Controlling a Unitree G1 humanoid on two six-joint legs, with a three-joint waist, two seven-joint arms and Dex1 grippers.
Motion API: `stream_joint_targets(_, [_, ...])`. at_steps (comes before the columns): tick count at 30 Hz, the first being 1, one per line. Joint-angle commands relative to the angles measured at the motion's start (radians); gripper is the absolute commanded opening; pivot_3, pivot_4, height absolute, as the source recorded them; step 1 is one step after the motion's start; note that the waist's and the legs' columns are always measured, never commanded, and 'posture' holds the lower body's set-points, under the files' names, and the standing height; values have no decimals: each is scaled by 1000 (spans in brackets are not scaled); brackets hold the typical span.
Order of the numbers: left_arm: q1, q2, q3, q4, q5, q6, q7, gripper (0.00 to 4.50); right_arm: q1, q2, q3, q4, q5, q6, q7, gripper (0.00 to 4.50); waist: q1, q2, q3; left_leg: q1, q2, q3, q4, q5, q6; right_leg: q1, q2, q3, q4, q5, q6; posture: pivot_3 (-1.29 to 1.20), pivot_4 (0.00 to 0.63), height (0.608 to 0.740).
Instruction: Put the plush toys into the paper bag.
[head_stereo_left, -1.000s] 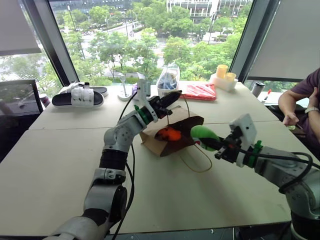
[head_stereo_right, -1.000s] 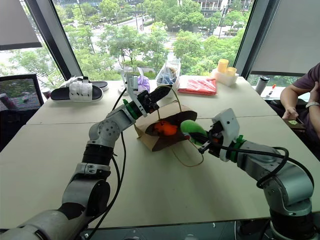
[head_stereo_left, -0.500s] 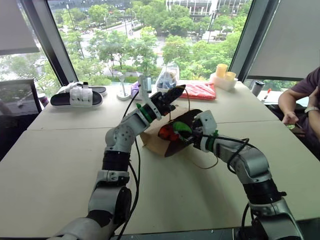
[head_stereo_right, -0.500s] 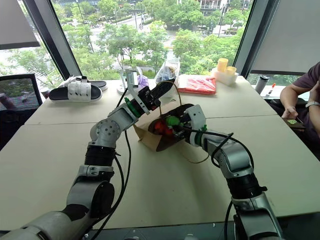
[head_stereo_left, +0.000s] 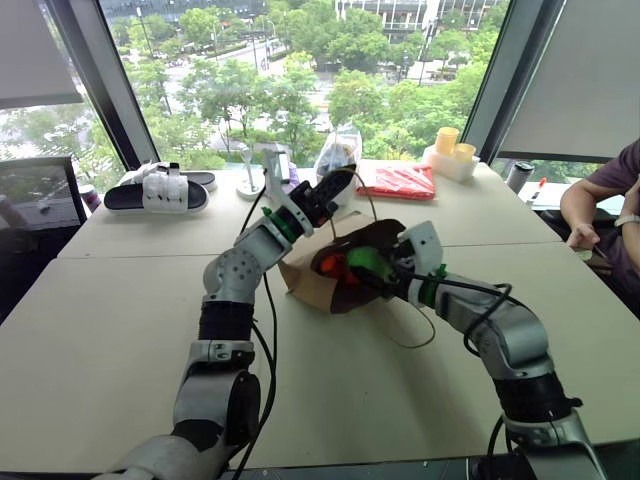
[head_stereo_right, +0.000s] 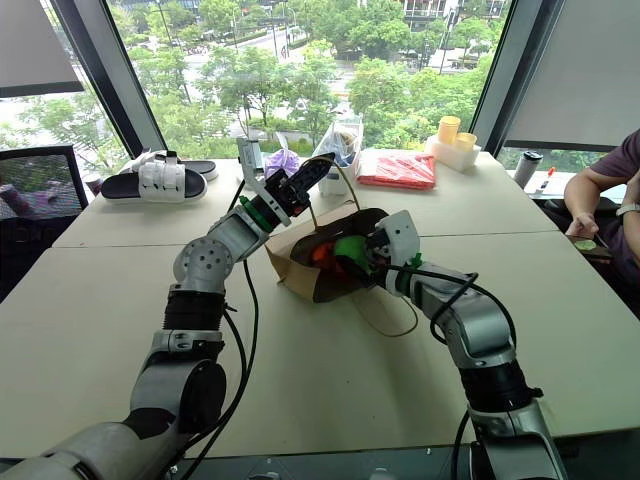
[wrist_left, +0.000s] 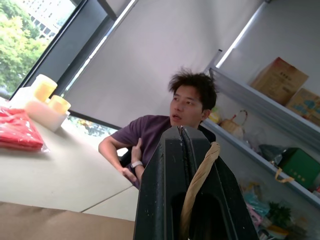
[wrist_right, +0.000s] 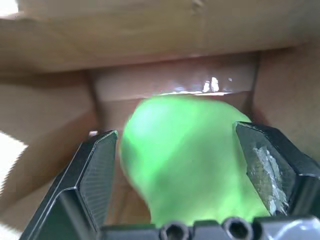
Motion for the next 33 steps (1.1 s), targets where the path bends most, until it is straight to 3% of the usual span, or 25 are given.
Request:
stream_joint_targets(1, [-41, -3, 9, 3, -11, -25, -5, 0, 25, -18, -108, -122, 90, 38, 11, 4187, -1, 0, 0, 0, 0, 0, 0, 0, 1, 0, 0, 0, 0, 0, 0, 0, 150, 740])
stream_joint_targets(8, [-52, -2, 12, 30, -12, -38, -8, 0, 165, -67, -385, -268, 381, 232, 16, 4187, 4, 0, 0, 1, 0, 0, 0, -2, 4, 1, 0, 0, 0, 0, 0, 0, 150, 740])
stream_joint_targets(13, [-51, -2, 10, 34, -14, -36, -14, 0, 392, -181, -473, -254, 385, 262, 46, 4187, 22, -1, 0, 1, 0, 0, 0, -4, 7, 2, 0, 0, -1, 0, 0, 0, 150, 740])
stream_joint_targets(17, [-58, -6, 10, 49, -8, -42, -21, 0, 492, -95, -475, -200, 406, 239, 9, 4187, 20, -1, 0, 2, 1, 3, 1, -4, 7, 2, 0, 1, -1, 0, 0, 0, 150, 740])
stream_joint_targets(25, [-63, 1, 14, 63, -3, -50, -24, 0, 493, 157, -437, -170, 535, 235, -101, 4187, 19, -1, 0, 3, 1, 3, 1, -4, 7, 2, 0, 1, 0, 0, 0, 0, 150, 740])
stream_joint_targets(28, [-58, 4, 10, 59, 1, -48, -23, 0, 491, 191, -408, -156, 537, 226, -129, 3314, 19, -1, 0, 3, 1, 3, 0, -4, 7, 2, 0, 1, 0, 0, 0, 0, 150, 740])
stream_joint_targets(33, [-58, 16, 2, 49, 6, -41, -30, 0, 468, 220, -431, -145, 603, 186, -160, 710, 21, -1, 0, 3, 1, 3, 1, -4, 7, 2, 0, 1, 0, 0, 0, 0, 150, 740])
